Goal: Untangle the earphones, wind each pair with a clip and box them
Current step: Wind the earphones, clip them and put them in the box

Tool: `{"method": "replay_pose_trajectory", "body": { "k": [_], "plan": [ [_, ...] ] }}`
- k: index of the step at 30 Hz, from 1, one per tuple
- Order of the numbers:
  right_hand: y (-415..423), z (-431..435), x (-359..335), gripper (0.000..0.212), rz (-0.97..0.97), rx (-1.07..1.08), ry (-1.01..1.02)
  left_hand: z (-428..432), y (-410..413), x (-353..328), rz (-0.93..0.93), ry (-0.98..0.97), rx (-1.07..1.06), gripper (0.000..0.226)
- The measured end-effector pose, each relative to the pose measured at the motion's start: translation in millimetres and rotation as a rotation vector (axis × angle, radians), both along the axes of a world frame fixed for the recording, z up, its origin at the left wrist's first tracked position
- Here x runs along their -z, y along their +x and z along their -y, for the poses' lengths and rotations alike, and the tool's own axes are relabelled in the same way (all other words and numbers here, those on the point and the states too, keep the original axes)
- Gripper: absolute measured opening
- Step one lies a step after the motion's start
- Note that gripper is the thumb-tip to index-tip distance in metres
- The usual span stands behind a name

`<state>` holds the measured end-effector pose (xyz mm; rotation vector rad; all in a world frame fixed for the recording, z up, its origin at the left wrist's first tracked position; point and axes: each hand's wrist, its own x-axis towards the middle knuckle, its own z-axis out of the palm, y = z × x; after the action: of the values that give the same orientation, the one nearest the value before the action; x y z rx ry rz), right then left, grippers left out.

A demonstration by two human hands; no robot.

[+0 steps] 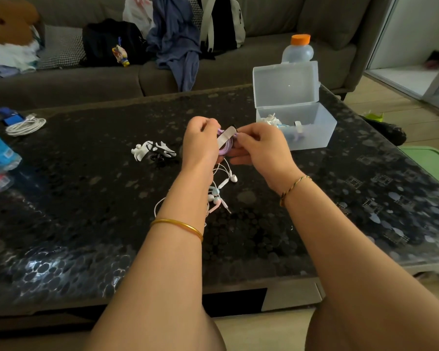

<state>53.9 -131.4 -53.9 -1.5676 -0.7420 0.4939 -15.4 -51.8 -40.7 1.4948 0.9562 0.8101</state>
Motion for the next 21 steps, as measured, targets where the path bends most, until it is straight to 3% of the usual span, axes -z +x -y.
{"method": "replay_pose_trajectory", "body": {
  "k": [9,16,21],
  "plan": [
    [-1.2,2.8,-5.7,0.017,-0.378,0.037,0.085,-1.5,0.2,-4.9,0.114,-0.233,-0.037,0.021],
    [-1.0,3.3,-8.5,0.021,-0.355,0.102,-0.137,0.6,4.3,-1.8,0.148,-0.231,-0.127,0.016],
    [-4.1,6.5,-5.8,0.014,-0.260,-0.139,-0.191,-1.9,3.2,-4.4,0.132,-0.217,-0.135,0.019]
  ]
}}
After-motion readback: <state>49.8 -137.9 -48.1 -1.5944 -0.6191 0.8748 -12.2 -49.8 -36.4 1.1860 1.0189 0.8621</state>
